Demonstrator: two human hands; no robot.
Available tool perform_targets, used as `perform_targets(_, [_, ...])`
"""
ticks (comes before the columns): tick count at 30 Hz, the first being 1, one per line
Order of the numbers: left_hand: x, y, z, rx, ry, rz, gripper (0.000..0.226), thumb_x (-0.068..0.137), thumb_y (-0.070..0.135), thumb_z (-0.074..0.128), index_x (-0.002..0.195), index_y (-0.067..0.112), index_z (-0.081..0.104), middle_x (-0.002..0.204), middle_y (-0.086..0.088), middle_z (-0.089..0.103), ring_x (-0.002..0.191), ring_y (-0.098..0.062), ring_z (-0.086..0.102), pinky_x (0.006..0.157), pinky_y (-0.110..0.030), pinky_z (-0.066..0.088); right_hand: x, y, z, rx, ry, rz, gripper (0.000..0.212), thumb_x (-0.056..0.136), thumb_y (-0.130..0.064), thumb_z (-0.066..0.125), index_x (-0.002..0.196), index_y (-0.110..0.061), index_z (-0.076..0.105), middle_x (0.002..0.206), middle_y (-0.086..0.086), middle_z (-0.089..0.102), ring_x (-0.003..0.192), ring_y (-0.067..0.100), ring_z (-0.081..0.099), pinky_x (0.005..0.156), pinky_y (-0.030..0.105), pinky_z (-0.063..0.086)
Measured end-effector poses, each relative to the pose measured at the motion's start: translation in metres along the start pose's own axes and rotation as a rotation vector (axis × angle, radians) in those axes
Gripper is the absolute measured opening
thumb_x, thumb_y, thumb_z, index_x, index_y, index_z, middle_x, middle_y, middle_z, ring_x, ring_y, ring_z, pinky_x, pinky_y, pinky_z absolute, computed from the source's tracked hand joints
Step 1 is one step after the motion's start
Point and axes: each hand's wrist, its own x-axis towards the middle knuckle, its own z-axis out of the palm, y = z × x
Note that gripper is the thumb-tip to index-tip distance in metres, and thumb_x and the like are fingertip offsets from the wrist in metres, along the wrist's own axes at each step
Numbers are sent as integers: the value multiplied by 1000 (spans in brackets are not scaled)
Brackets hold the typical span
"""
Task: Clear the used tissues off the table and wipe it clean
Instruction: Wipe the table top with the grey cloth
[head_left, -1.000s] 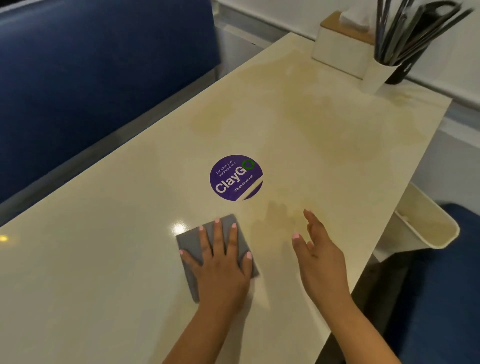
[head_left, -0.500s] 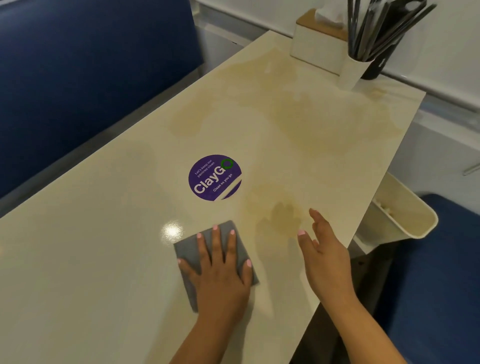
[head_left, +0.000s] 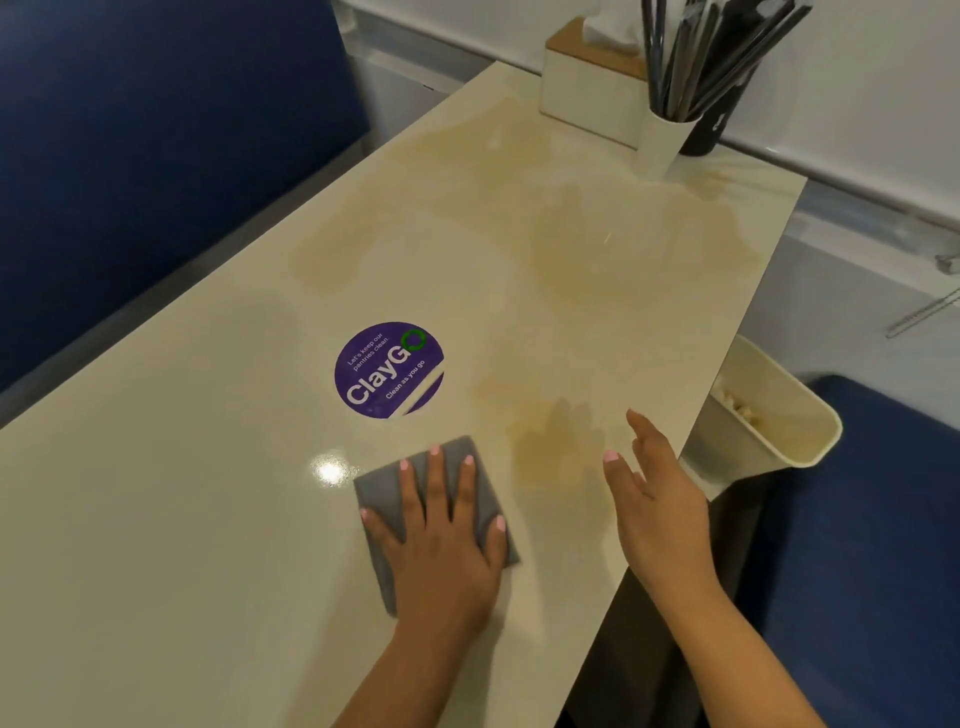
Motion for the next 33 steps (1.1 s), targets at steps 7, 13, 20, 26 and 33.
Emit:
perform_targets(7, [13, 55, -5, -3, -61, 216, 61, 92, 56, 16, 146, 28, 27, 153, -6, 29, 141, -35, 22, 102, -70, 14, 4, 1, 0, 11, 23, 11, 50, 96, -27, 50, 143, -31, 34, 148, -1, 40, 136, 14, 37, 106, 29, 32])
perform_targets(13, [49, 36, -10, 22, -17, 116, 63, 90, 56, 20, 147, 30, 22, 155, -3, 23, 143, -31, 18, 104, -69, 19, 7, 4, -5, 19, 24, 18, 51, 96, -29, 49, 144, -31, 32, 149, -4, 38, 136, 15, 36, 109, 33, 33])
perform_targets(20, [-9, 53, -1, -14, -110, 155, 66, 93, 56, 5, 144, 24, 33, 151, -9, 31, 138, -37, 25, 102, -67, 11, 6, 10, -13, 29, 11, 56, 52, 96, -30, 48, 145, -34, 30, 150, -2, 36, 136, 17, 36, 109, 32, 32])
perform_targets(26, [26, 96, 1, 11, -132, 344, 60, 92, 55, 16, 144, 29, 32, 150, -4, 34, 139, -34, 27, 101, -68, 13, 2, 16, -14, 66, -18, 63, 52, 96, -31, 48, 144, -36, 30, 148, -2, 38, 135, 17, 38, 110, 31, 32])
perform_targets(33, [56, 70, -7, 34, -30, 147, 65, 91, 59, 5, 149, 32, 11, 157, -3, 14, 144, -30, 9, 108, -66, 8, 17, 25, -29, 22, -17, 50, 51, 96, -31, 48, 144, -34, 31, 149, -2, 38, 134, 18, 40, 108, 31, 32])
